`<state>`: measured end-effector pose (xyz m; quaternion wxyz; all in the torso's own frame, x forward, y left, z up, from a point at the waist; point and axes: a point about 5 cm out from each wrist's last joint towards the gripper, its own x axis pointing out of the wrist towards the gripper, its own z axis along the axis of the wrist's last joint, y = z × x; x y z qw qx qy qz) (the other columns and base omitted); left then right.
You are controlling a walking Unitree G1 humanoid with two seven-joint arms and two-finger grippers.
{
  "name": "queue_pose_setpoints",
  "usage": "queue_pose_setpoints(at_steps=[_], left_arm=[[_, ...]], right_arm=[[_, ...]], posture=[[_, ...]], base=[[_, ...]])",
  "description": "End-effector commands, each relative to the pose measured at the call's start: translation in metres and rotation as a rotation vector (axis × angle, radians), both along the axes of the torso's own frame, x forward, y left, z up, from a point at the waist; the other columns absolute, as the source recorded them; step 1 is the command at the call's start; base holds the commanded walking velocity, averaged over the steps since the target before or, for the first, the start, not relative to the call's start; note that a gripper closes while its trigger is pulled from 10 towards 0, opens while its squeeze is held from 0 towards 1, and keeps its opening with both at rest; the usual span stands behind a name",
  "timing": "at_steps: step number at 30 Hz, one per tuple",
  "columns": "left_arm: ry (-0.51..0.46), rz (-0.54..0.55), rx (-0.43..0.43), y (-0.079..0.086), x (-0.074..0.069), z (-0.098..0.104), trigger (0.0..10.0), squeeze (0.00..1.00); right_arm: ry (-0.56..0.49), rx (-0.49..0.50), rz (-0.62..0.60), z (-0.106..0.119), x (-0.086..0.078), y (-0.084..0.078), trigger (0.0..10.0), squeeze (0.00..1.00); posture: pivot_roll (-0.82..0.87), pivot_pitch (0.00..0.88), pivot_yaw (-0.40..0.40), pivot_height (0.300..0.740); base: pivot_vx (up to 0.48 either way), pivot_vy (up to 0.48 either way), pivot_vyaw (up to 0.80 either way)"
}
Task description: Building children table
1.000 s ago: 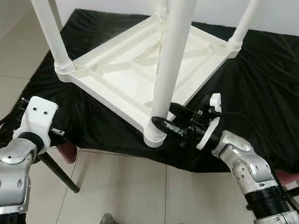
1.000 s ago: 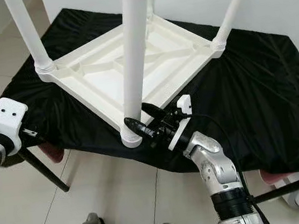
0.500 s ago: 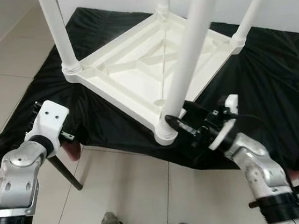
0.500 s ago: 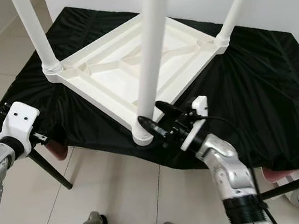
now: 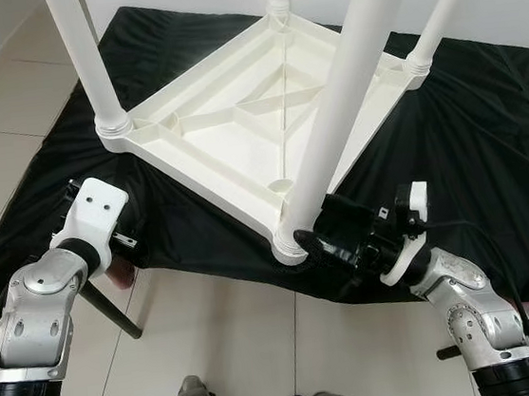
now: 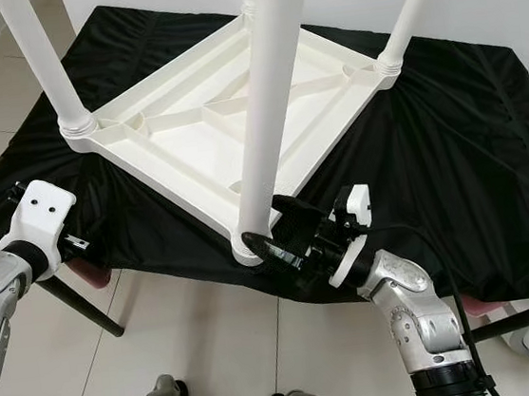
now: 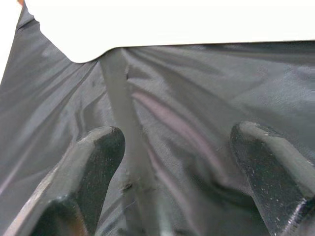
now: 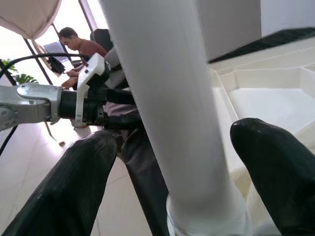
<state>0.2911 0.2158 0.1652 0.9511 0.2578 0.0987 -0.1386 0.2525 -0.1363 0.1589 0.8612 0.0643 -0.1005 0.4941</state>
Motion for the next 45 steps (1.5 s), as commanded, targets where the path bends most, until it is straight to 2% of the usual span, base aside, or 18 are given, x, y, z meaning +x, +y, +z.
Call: queue_pose_setpoints(at_steps=[1, 5, 7, 8, 10, 11, 13, 16, 18, 21, 22, 25, 26, 27, 36, 45], left_arm=[[0.011, -0.03, 0.004, -0.004, -0.001, -0.002, 10.0, 0.0], [0.006, -0.03, 0.003, -0.005, -0.001, -0.002, 10.0, 0.0], [0.002, -0.031, 0.003, -0.006, -0.002, -0.002, 10.0, 0.0], [0.002, -0.031, 0.003, -0.006, -0.002, -0.002, 10.0, 0.0], [-0.001, -0.031, -0.001, -0.007, -0.002, -0.002, 10.0, 0.0], [-0.001, -0.031, -0.001, -0.007, -0.002, -0.002, 10.0, 0.0], [-0.004, -0.032, -0.004, -0.008, -0.004, -0.002, 10.0, 0.0], [-0.004, -0.033, -0.004, -0.009, -0.004, -0.003, 10.0, 0.0], [-0.003, -0.037, -0.004, -0.009, -0.005, -0.004, 10.0, 0.0], [-0.001, -0.04, -0.004, -0.01, -0.005, -0.004, 10.0, 0.0], [0.001, -0.045, -0.005, -0.01, -0.005, -0.005, 10.0, 0.0], [0.002, -0.053, -0.003, -0.011, -0.004, -0.005, 10.0, 0.0], [0.003, -0.067, -0.003, -0.013, -0.003, -0.004, 10.0, 0.0], [0.002, -0.073, -0.001, -0.014, -0.002, -0.004, 10.0, 0.0], [0.004, -0.097, 0.007, -0.016, 0.001, -0.003, 10.0, 0.0], [0.005, -0.104, 0.012, -0.016, 0.001, -0.003, 10.0, 0.0]], right_arm=[[-0.009, -0.02, -0.011, -0.002, 0.002, 0.002, 10.0, 0.0], [-0.023, -0.028, -0.018, -0.003, 0.005, 0.014, 10.0, 0.0], [-0.026, -0.029, -0.042, -0.005, 0.009, 0.027, 10.0, 0.0], [-0.026, -0.029, -0.042, -0.005, 0.009, 0.027, 10.0, 0.0], [-0.024, -0.013, -0.099, -0.005, 0.013, 0.037, 10.0, 0.0], [-0.024, -0.013, -0.099, -0.005, 0.013, 0.037, 10.0, 0.0], [-0.026, 0.006, -0.182, -0.004, 0.016, 0.04, 10.0, 0.0], [-0.03, 0.01, -0.205, -0.004, 0.017, 0.04, 10.0, 0.0], [-0.05, 0.024, -0.258, -0.003, 0.016, 0.032, 10.0, 0.0], [-0.06, 0.036, -0.273, -0.002, 0.015, 0.026, 10.0, 0.0], [-0.068, 0.054, -0.29, -0.001, 0.014, 0.018, 10.0, 0.0], [-0.066, 0.08, -0.298, 0.0, 0.013, 0.011, 10.0, 0.0], [-0.054, 0.11, -0.284, 0.001, 0.008, 0.0, 10.0, 0.0], [-0.047, 0.115, -0.269, 0.0, 0.004, -0.003, 10.0, 0.0], [-0.076, 0.098, -0.26, -0.003, -0.011, -0.01, 10.0, 0.0], [-0.097, 0.096, -0.271, 0.001, -0.013, -0.019, 10.0, 0.0]], posture=[[0.09, 0.086, -0.079, 0.74], [0.09, 0.083, -0.089, 0.74], [0.1, 0.082, -0.097, 0.74], [0.1, 0.082, -0.097, 0.74], [0.1, 0.081, -0.111, 0.74], [0.1, 0.081, -0.111, 0.74], [0.1, 0.078, -0.116, 0.74], [0.1, 0.078, -0.116, 0.74], [0.1, 0.074, -0.114, 0.74], [0.1, 0.073, -0.114, 0.74], [0.09, 0.072, -0.11, 0.74], [0.09, 0.072, -0.104, 0.74], [0.08, 0.073, -0.096, 0.74], [0.08, 0.073, -0.096, 0.74], [0.07, 0.076, -0.081, 0.74], [0.07, 0.078, -0.079, 0.74]], base=[[0.0, 0.0, 0.0], [0.0, 0.0, 0.0], [0.0, 0.0, 0.0], [0.0, 0.0, 0.0], [0.0, 0.0, 0.0], [0.0, 0.0, 0.0], [0.0, 0.0, 0.0], [0.0, 0.0, 0.0], [0.0, 0.0, 0.0], [0.0, 0.0, 0.0], [0.0, 0.0, 0.0], [0.0, 0.0, 0.0], [0.0, 0.0, 0.0], [0.0, 0.0, 0.0], [0.0, 0.0, 0.0], [0.0, 0.0, 0.0]])
